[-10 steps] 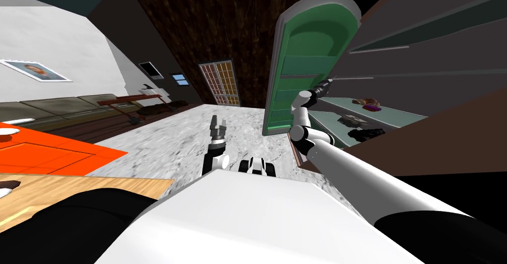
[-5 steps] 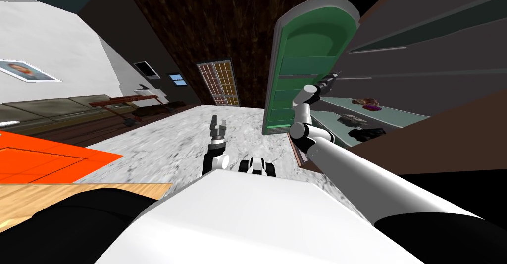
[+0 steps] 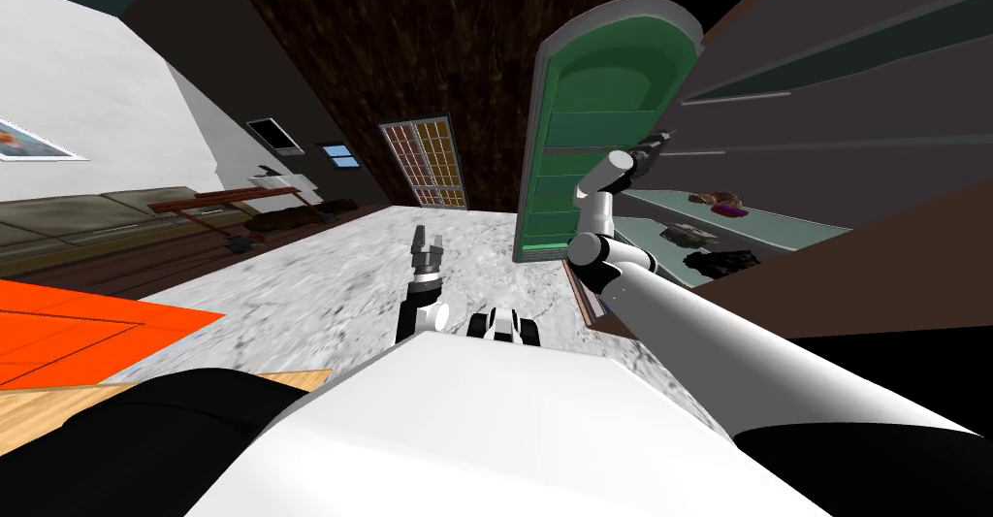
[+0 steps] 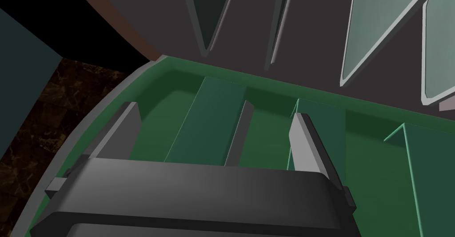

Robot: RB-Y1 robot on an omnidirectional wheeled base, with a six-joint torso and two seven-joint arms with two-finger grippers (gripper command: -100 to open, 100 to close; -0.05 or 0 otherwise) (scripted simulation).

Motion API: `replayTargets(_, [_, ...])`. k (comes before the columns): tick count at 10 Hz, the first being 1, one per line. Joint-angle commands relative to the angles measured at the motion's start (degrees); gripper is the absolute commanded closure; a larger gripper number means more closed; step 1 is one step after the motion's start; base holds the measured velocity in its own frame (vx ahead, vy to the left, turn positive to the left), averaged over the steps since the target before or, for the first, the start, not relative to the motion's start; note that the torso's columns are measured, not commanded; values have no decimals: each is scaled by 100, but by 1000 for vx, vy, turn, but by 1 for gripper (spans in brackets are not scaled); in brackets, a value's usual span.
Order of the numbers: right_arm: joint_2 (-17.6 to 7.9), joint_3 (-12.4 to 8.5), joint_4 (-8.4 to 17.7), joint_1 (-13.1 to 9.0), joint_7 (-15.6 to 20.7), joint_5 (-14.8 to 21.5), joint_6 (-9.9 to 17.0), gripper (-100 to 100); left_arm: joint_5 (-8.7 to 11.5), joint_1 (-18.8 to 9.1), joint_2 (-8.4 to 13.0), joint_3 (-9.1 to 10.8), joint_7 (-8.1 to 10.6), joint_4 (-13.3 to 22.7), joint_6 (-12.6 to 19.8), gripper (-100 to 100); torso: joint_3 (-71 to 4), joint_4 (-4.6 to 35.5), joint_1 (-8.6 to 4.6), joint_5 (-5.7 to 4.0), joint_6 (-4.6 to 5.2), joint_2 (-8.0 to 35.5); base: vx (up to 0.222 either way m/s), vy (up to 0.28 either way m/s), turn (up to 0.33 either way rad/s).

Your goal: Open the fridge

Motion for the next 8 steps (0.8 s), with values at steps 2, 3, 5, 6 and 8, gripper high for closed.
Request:
replayTargets(2, [-5, -134, -80, -198, 473, -345, 30, -100, 0, 0, 0, 0, 0, 0, 0, 0, 1, 0, 0, 0, 0, 1, 30, 47, -45])
replayTargets(3, [7, -215, -121, -326, 699, -559, 42, -100, 0, 0, 0, 0, 0, 0, 0, 0, 1, -1, -3, -1, -1, 1, 44, 50, -56])
replayTargets(5, [25, -296, -159, -449, 959, -767, 55, -100, 0, 0, 0, 0, 0, 0, 0, 0, -3, -2, -2, -1, -2, -4, 44, 44, -47])
replayTargets(6, [25, -296, -159, -449, 976, -767, 55, -100, 0, 0, 0, 0, 0, 0, 0, 0, -3, -2, 0, 0, 0, -4, 33, 40, -33])
replayTargets(8, [49, -375, -195, -566, 1214, -968, 70, -100, 0, 0, 0, 0, 0, 0, 0, 0, 1, 1, -2, -1, 0, 2, 31, 38, -41])
